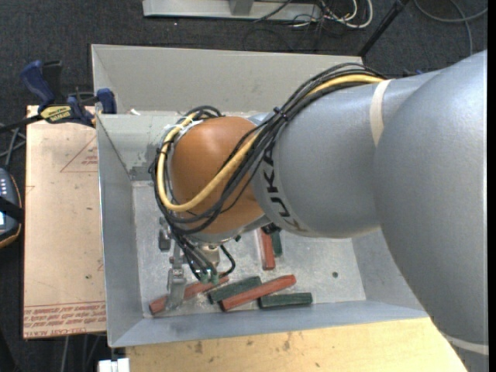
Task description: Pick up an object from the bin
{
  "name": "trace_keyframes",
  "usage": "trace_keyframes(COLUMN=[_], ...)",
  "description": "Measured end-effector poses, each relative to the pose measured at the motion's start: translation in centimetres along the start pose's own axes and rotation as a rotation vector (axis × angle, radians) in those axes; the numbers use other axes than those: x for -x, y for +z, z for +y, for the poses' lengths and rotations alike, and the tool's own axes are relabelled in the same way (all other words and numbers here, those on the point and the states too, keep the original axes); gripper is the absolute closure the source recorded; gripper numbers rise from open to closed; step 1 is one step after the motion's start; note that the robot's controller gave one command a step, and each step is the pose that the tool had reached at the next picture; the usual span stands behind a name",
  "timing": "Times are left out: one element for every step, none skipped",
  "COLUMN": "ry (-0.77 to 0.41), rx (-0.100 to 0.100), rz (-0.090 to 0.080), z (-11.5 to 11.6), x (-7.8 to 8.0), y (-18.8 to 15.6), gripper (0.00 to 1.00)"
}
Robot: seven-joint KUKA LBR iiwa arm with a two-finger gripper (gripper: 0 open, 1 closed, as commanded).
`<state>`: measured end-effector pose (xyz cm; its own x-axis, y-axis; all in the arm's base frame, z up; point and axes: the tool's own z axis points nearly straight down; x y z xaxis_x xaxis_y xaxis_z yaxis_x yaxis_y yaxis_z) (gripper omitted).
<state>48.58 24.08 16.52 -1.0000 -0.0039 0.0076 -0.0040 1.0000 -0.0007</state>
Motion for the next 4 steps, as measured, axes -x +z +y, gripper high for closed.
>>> trace_keyframes(ry=[0.004,-0.151,-0.468,-0.468], rx=[0.002,0.004,0.001,0.001], rz=[-0.007,-0.015,-0.01,-0.01], z=[-0.1,-2.1,-5.0,-5.0], x=[0.2,0.5,1.3,1.3], y=[-0.4,3.7,9.5,9.5], gripper=[0.0,0.0,1.0,1.0])
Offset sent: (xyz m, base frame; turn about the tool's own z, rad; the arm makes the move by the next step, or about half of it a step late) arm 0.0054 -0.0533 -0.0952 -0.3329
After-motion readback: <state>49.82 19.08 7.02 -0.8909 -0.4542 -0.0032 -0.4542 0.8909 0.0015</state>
